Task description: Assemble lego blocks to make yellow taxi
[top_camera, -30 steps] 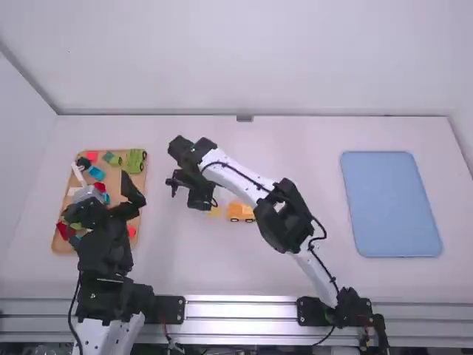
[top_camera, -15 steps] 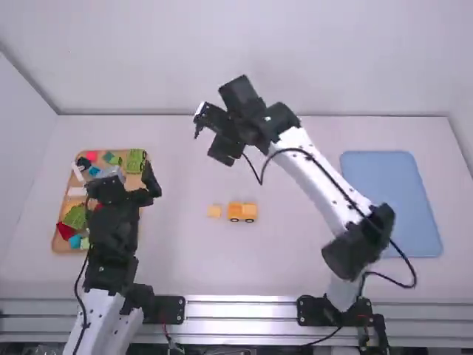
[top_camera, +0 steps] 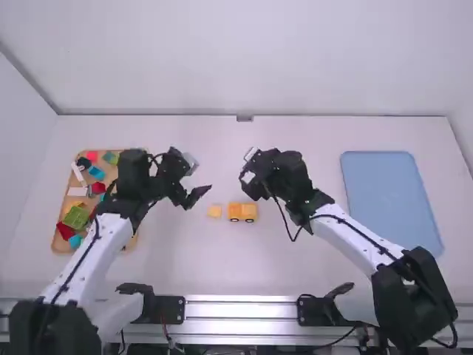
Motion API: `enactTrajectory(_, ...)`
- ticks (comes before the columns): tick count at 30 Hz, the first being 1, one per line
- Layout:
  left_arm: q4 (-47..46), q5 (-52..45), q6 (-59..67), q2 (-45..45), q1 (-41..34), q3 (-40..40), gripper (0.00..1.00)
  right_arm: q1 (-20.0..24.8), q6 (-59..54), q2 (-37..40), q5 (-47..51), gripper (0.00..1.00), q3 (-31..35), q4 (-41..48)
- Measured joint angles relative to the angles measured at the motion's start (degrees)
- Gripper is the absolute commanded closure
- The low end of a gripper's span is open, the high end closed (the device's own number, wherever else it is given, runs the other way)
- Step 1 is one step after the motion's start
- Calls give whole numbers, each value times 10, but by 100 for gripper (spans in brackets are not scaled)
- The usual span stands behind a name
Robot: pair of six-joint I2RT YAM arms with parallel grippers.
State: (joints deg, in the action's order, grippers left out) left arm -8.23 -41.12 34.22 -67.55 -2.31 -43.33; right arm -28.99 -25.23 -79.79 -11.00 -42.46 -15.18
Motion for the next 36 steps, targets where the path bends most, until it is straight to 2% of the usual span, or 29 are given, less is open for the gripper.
enactTrajectory(3,-37,-74,103,-89,0,-30,1,47,0,9,-111,2,30,-36)
enactTrajectory(11,-83,-180,307,-266,0,-48,0,140,-69,-12,-325,2,37,5)
enactTrajectory(12,-88,-184,325,-278,0,-48,2,143,-76,-18,-338,2,38,7)
enactTrajectory(13,-94,-189,360,-301,0,-48,18,149,-89,-31,-359,2,39,9)
enactTrajectory(14,-92,-191,393,-317,0,-48,1,152,-95,-42,-373,2,40,8)
enactTrajectory(18,-36,-184,472,-360,0,-47,1,155,-115,-85,-401,2,41,-13)
enactTrajectory(20,-42,-175,484,-370,0,-47,1,155,-118,-100,-408,2,41,-18)
enactTrajectory(31,-6,-133,453,-382,0,-39,1,155,-127,-108,-419,2,41,-37)
enactTrajectory(36,17,-153,451,-433,5,-39,1,145,-127,-108,-420,2,42,-48)
